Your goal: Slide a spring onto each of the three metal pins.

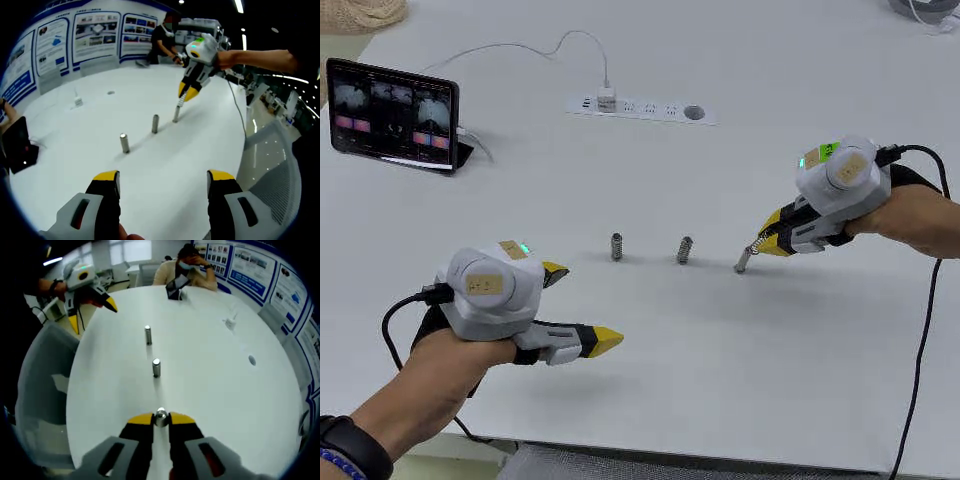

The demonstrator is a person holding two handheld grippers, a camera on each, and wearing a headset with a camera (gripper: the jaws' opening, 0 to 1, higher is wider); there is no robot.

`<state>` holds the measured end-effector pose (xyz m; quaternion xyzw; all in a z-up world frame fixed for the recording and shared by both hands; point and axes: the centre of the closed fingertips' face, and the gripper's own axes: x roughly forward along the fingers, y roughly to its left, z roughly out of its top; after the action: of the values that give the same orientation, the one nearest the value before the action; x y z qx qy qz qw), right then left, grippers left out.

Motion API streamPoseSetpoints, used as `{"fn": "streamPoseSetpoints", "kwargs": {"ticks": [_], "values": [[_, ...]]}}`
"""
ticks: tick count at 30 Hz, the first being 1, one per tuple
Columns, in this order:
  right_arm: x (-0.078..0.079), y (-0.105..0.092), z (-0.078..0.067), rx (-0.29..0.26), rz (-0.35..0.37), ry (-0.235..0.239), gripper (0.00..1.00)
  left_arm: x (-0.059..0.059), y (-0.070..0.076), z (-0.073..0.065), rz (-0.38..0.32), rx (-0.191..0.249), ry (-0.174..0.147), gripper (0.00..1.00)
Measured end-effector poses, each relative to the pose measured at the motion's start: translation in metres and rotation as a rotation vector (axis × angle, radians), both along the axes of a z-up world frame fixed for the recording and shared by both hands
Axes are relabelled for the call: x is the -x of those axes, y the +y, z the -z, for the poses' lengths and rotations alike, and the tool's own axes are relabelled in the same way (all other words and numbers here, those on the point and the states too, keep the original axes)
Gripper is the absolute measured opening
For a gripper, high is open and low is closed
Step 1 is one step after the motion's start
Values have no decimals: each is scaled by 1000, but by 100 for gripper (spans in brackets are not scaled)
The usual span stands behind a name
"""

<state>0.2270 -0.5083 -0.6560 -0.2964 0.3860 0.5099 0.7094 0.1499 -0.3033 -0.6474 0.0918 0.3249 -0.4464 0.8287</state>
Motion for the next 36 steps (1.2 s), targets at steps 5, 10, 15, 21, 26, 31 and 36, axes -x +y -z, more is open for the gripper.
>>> {"fn": "streamPoseSetpoints", "kwargs": {"ticks": [5, 10, 15, 21, 26, 31, 36], "values": [[-1, 1, 1, -1, -3, 5, 13, 0, 2, 2, -3, -1, 4, 72], [-3, 2, 1, -3, -5, 7, 13, 0, 0, 2, -2, 4, 5, 72], [-4, 3, 0, 0, -11, 8, 13, 0, -3, 2, 1, 8, 6, 71], [-3, 5, 1, 6, -24, 14, 13, 1, -4, 2, 5, 11, 9, 71], [-2, 7, 1, 8, -33, 15, 13, 0, -2, 3, 3, 10, 10, 70], [-1, 6, 8, 32, -48, 18, 13, 1, -2, 2, 4, 10, 9, 70], [-1, 6, 13, 50, -61, 21, 13, 0, -1, 0, 0, 12, 6, 70]]}}
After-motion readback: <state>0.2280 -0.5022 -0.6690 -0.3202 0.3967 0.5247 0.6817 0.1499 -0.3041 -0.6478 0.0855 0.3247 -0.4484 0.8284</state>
